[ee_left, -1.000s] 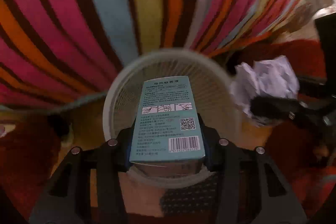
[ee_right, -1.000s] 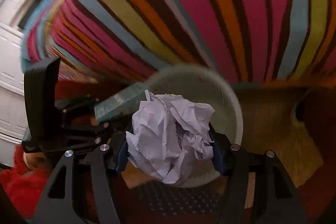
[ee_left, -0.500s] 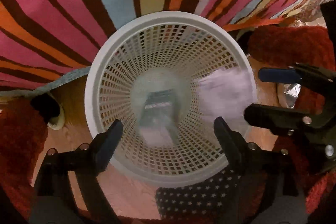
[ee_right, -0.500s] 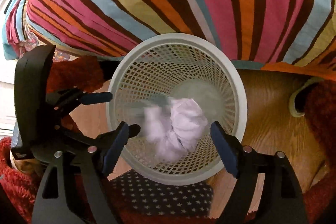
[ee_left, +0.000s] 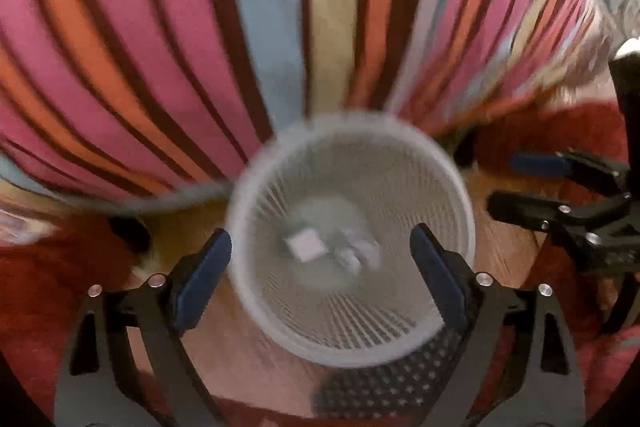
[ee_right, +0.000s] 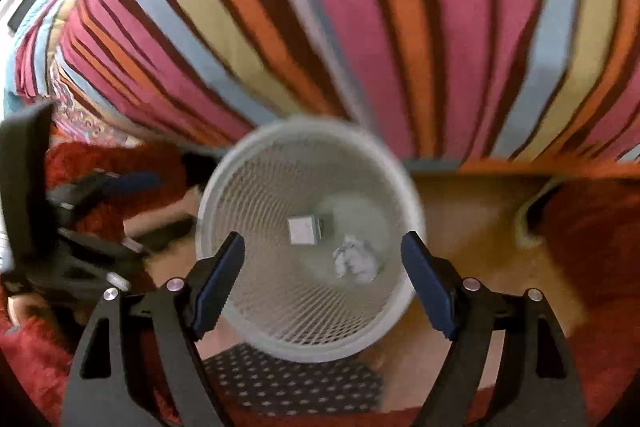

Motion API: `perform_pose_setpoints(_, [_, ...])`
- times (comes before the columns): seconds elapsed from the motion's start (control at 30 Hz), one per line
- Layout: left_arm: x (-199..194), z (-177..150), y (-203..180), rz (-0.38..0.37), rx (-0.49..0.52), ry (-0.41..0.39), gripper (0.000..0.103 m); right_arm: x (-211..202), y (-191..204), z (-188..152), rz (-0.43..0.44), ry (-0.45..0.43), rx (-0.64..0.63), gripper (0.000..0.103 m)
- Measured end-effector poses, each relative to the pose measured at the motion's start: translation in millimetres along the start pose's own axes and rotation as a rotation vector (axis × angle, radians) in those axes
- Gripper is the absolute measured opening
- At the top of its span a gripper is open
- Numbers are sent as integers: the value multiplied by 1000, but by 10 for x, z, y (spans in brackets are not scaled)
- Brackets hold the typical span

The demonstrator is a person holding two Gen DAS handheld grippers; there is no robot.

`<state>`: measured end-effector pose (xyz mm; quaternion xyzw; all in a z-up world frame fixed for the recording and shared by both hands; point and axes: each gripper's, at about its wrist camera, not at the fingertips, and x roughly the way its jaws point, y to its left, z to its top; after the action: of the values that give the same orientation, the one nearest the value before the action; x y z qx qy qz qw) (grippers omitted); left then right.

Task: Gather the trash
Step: 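Drop the teal box and crumpled paper into the white wastebasket with both grippers, then grasp the green tissue pack with left gripper while right grasps white card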

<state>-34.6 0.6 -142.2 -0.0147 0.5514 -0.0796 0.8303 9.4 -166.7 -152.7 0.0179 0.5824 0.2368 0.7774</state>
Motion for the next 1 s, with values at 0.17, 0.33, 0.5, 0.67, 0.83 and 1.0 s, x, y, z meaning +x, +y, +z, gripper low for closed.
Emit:
perform_pose_setpoints(0.17, [-1046, 434, 63, 66, -5, -303, 88, -868, -41, 347, -40, -275, -34, 76])
perform_pose_setpoints(0.33, [-1387, 1192, 120, 128, -43, -491, 88, -1641, -260, 1083, -126, -602, 1, 76])
perform_pose_setpoints(0.5, [-1115, 1914, 174, 173, -89, -470, 88, -1740, -463, 1899, -173, -695, 20, 76])
perform_pose_setpoints(0.67, [-822, 2195, 262, 203, -117, -422, 88, -1502, -594, 2520, -225, -644, -10, 76])
perform_pose_setpoints(0.83, [-699, 2338, 276, 208, -117, -403, 88, -1303, -731, 3057, -296, -583, -32, 76])
perform_pose_setpoints(1.0, [-637, 2429, 248, 217, -104, -396, 88, -1119, -860, 3433, -351, -531, -4, 77])
